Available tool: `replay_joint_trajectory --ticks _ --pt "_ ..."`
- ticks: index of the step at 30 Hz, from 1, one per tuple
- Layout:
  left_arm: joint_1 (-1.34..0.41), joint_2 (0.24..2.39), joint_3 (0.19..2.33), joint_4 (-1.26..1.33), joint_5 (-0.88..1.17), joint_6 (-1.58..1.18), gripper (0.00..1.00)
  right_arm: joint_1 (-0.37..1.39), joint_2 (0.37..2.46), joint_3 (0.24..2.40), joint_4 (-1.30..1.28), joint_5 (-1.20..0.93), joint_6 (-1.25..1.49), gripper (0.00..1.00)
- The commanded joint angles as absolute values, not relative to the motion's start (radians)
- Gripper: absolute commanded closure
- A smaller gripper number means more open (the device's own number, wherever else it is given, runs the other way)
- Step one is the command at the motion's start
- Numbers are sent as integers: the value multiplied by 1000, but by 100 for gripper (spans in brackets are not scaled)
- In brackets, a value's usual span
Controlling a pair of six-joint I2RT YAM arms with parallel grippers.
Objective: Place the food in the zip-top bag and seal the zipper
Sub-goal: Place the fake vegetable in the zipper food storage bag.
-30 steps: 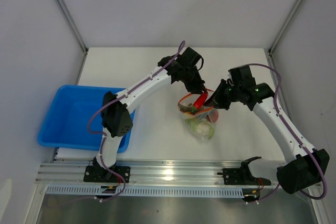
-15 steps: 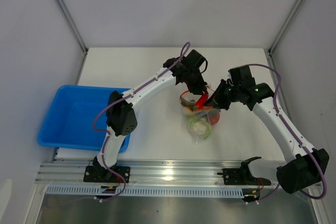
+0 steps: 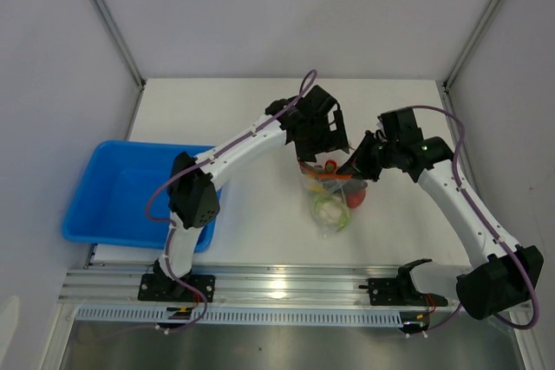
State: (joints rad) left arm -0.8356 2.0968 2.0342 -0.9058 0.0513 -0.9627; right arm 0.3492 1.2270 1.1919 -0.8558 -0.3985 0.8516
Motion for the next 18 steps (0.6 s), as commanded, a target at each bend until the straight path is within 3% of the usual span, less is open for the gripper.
replay_joint_trajectory --ticks 1,10,14,15,17,18 --pt "-841 1977 2078 -916 5 -870 1 339 1209 1216 -839 -440 830 100" --pt "-828 1913 2198 -976 -83 -721 3 325 1193 1226 -870 -453 796 100" --pt "-812 1896 2158 -979 -85 -647 26 321 1196 1244 -884 -460 767 100" --pt "-810 1875 2093 -967 -74 -632 40 318 1197 1253 -888 -463 761 100" --pt "-808 1850 2037 -924 -23 -577 51 316 1198 1255 -894 -469 747 100" --pt "-807 1829 1963 -922 -14 -569 51 314 1198 1255 -896 -472 742 100"
